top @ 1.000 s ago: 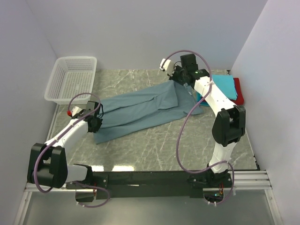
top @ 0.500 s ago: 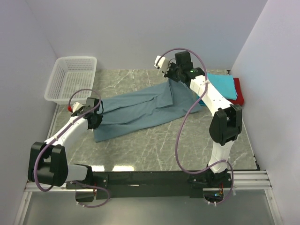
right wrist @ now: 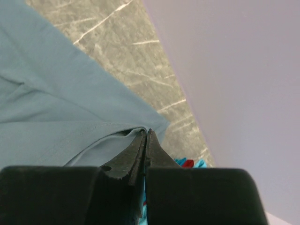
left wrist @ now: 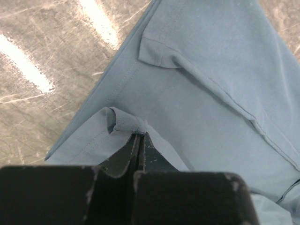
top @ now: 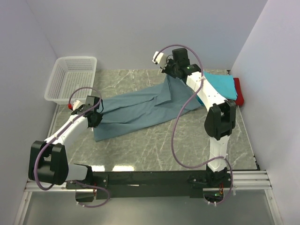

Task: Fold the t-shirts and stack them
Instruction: Fold the tshirt

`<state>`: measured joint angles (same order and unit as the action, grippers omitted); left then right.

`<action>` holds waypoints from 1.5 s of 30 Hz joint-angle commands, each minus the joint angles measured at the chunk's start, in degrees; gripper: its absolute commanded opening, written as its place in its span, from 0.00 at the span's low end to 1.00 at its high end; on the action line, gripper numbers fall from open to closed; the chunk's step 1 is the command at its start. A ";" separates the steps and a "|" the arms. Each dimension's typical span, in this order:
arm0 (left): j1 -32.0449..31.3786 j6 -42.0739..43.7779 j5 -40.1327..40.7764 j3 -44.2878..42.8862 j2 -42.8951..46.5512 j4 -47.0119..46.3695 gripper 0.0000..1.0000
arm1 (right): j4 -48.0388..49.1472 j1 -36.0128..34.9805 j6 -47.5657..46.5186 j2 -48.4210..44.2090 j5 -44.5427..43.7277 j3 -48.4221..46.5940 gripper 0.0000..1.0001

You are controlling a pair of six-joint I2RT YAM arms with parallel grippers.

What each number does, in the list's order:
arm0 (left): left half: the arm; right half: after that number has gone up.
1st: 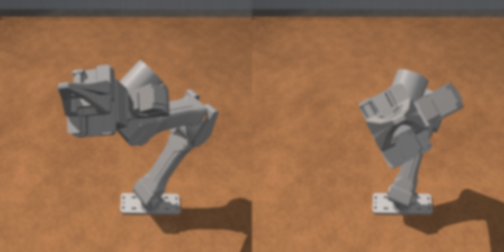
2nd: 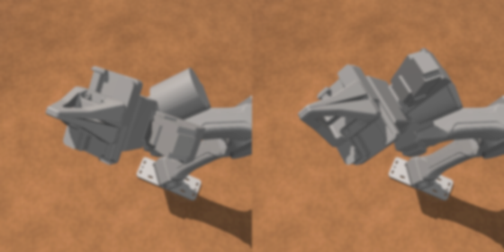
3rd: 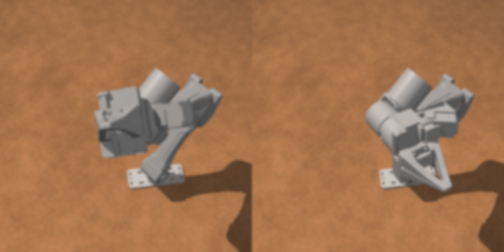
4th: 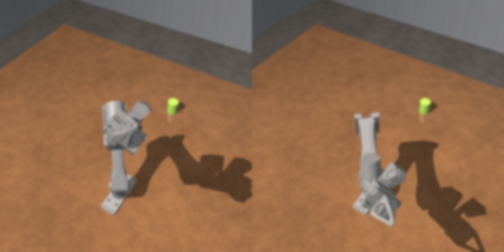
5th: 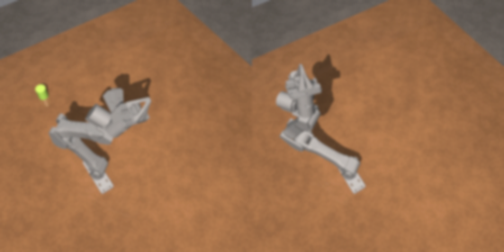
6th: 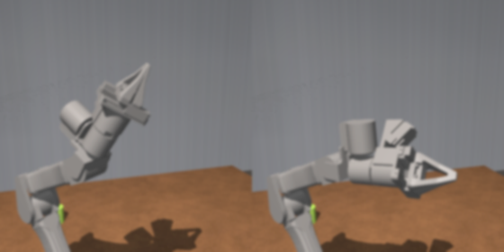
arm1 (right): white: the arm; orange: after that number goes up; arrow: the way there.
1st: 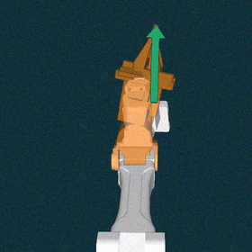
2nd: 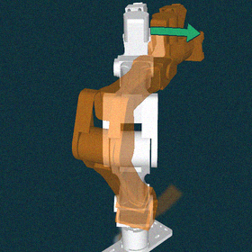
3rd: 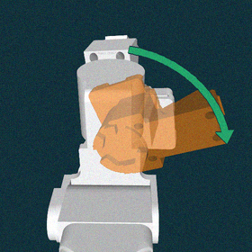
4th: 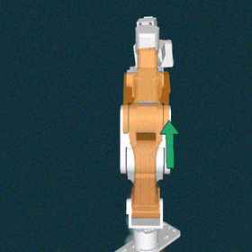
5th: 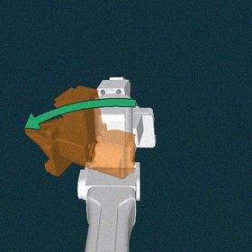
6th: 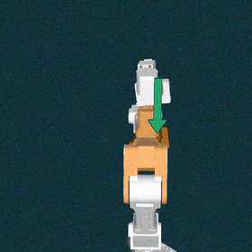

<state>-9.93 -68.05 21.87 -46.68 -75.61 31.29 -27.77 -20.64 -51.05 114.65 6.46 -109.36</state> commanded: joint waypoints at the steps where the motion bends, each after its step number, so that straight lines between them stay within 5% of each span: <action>1: 0.35 1.69 0.81 -2.98 0.03 -0.35 0.00 | -0.36 -0.19 1.65 0.75 0.05 -3.23 0.00; 15: 0.62 3.63 0.98 -5.01 -0.77 0.00 0.00 | 4.04 1.13 0.77 -6.63 -0.66 10.20 0.00; 45: 0.79 4.24 -0.95 1.94 7.14 -0.61 0.00 | 3.60 4.30 2.35 -52.58 3.03 47.56 0.00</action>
<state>-9.54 -64.31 20.97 -45.12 -71.00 31.20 -24.27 -16.82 -50.15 67.07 9.52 -63.68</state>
